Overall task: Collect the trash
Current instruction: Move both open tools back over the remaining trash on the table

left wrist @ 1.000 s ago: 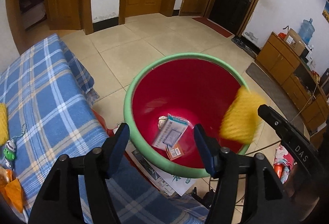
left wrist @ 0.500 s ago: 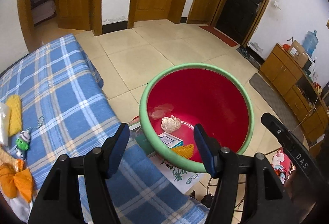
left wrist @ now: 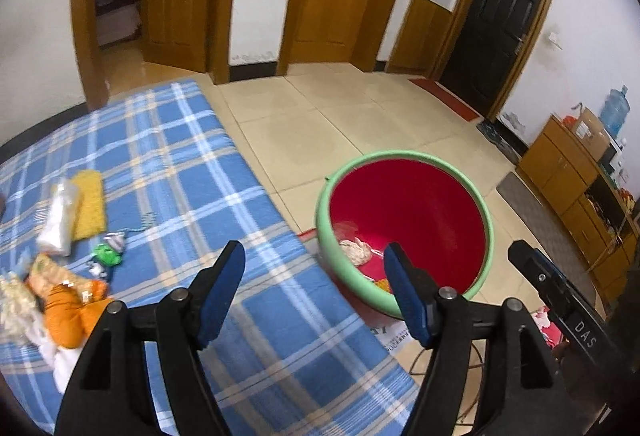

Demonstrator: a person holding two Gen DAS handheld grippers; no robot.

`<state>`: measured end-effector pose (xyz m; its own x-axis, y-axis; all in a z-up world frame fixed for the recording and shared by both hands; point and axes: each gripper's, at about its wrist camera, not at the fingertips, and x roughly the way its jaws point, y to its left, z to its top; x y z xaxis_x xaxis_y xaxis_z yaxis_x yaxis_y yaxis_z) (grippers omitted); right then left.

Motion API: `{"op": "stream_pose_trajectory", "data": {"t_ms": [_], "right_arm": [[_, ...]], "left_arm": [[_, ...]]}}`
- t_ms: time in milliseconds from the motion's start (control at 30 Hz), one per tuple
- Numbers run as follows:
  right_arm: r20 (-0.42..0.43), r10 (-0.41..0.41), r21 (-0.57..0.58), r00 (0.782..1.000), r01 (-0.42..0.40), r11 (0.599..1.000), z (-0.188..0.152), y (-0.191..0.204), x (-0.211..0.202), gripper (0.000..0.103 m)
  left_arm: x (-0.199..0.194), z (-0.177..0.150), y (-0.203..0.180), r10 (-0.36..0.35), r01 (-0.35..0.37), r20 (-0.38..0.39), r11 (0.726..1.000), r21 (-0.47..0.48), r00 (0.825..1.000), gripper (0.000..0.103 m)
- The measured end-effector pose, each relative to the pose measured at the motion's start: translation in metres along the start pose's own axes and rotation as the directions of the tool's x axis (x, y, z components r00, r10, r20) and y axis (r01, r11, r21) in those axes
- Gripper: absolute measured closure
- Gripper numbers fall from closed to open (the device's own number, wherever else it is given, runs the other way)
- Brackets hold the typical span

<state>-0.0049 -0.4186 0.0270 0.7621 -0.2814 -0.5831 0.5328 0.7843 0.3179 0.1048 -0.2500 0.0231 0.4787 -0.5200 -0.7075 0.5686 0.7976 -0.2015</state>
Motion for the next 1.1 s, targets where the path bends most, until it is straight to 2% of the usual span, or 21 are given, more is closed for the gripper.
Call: {"op": "stream_pose_trajectory", "data": {"t_ms": [333, 833, 1100], "right_arm": [[-0.005, 0.046, -0.031, 0.999, -0.046, 0.998, -0.004, 0.026, -0.011, 0.029], [-0.053, 0.125, -0.093, 0.991, -0.13, 0.987, -0.025, 0.072, -0.015, 0.026], [-0.1, 0.16, -0.112, 0.982, -0.171, 0.979, -0.036, 0.094, -0.006, 0.025]], "left_arm": [[-0.036, -0.007, 0.031, 0.081, -0.077, 0.068, 0.995, -0.058, 0.994, 0.017], [-0.078, -0.034, 0.086, 0.164, -0.152, 0.088, 0.98, -0.132, 0.982, 0.017], [-0.099, -0.049, 0.129, 0.23, -0.209, 0.085, 0.956, -0.204, 0.969, 0.016]]}}
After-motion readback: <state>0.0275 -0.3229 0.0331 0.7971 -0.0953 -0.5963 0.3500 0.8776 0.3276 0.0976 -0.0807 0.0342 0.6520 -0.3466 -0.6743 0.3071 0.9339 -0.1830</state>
